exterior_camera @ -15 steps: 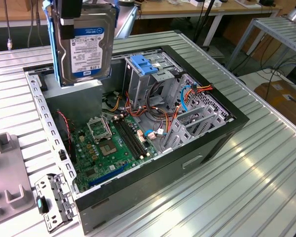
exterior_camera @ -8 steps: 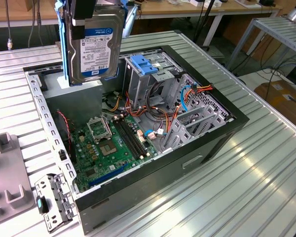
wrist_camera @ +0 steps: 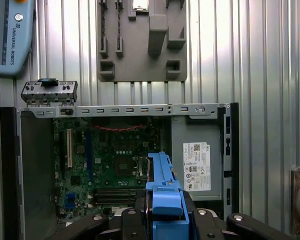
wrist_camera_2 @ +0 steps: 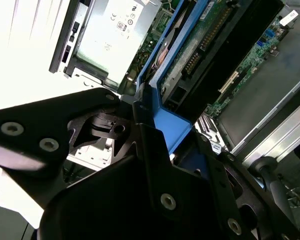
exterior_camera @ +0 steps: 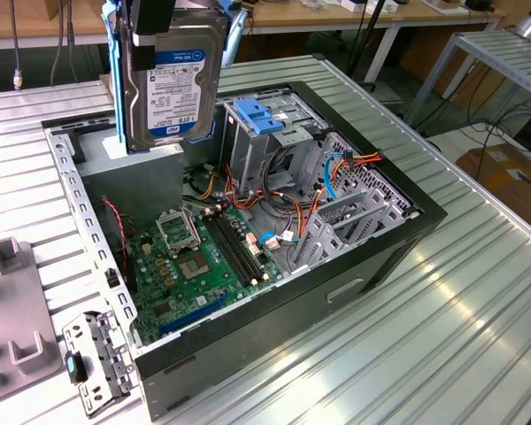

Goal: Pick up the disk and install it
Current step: 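Insert the disk into the insertion slot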

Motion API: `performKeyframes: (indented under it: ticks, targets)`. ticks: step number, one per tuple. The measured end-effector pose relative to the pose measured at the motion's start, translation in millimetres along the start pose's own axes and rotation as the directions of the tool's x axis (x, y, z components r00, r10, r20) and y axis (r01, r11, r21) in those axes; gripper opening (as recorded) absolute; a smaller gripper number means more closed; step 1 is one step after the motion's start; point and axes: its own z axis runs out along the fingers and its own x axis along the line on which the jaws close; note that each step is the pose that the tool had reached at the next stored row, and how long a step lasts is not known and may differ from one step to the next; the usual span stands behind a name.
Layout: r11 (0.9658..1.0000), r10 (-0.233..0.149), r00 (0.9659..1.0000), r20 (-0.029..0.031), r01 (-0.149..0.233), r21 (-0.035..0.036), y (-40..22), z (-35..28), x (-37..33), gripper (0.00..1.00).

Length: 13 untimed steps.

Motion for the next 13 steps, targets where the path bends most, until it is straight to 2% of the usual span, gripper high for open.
performKeyframes:
  ticks: [6, 13]
  targets:
    - [1.0, 0.0, 1.0, 0.0, 0.0, 0.0, -0.2, 0.0, 0.7, 0.37]
    - [1.0, 0.0, 1.0, 0.0, 0.0, 0.0, -0.6, 0.0, 15.9, 0.37]
